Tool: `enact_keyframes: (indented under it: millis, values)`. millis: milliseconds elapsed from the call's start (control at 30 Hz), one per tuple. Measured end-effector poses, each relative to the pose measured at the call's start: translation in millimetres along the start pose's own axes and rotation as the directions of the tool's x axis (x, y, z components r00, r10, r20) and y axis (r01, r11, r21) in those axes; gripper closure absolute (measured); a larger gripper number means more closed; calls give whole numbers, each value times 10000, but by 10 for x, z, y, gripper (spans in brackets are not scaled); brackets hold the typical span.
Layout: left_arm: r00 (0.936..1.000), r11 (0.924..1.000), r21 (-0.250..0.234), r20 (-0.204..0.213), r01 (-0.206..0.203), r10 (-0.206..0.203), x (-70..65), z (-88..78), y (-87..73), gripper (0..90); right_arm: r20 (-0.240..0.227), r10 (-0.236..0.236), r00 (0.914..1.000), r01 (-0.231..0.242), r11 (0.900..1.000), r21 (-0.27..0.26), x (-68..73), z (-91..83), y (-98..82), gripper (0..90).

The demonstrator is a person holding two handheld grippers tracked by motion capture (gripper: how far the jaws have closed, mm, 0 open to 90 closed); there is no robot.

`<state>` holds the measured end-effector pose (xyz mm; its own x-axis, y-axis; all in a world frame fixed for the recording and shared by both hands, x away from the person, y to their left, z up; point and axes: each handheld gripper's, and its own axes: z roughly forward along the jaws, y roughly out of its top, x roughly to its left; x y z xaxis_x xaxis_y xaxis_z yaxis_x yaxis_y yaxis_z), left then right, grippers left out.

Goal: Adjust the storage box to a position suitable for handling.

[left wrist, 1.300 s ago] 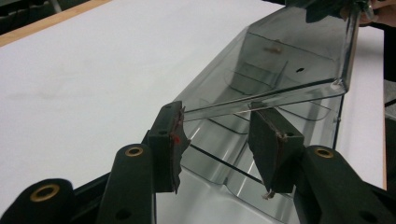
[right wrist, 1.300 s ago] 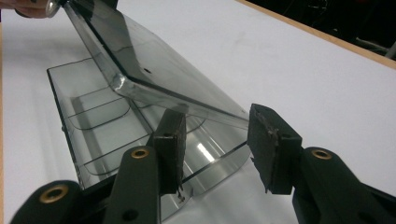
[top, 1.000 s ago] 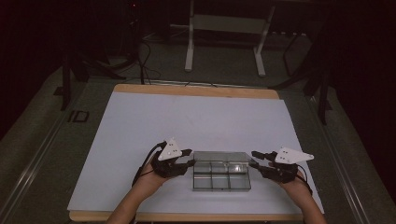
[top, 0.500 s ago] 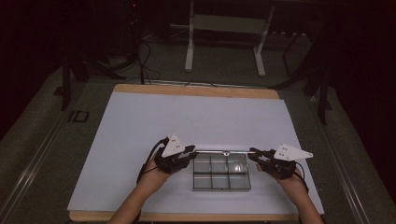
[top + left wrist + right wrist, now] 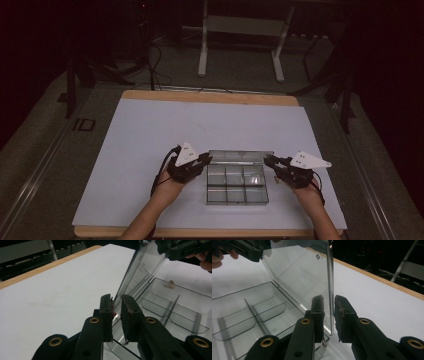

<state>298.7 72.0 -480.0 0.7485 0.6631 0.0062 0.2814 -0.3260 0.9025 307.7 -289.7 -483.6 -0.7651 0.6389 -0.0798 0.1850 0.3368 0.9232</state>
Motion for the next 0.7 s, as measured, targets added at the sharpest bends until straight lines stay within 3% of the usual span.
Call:
enact_keyframes:
  millis: [367, 700]
  values:
    - [9986, 9990, -234, -356, 372, -380, 28, 68, 8, 805, 369, 266, 9990, -266, 9996, -9, -16, 104, 6, 777]
    - [9961, 9964, -361, -407, 767, -782, 62, 128, -9, 804, 558, 585, 9967, -591, 9982, 89, -22, 178, -17, 761]
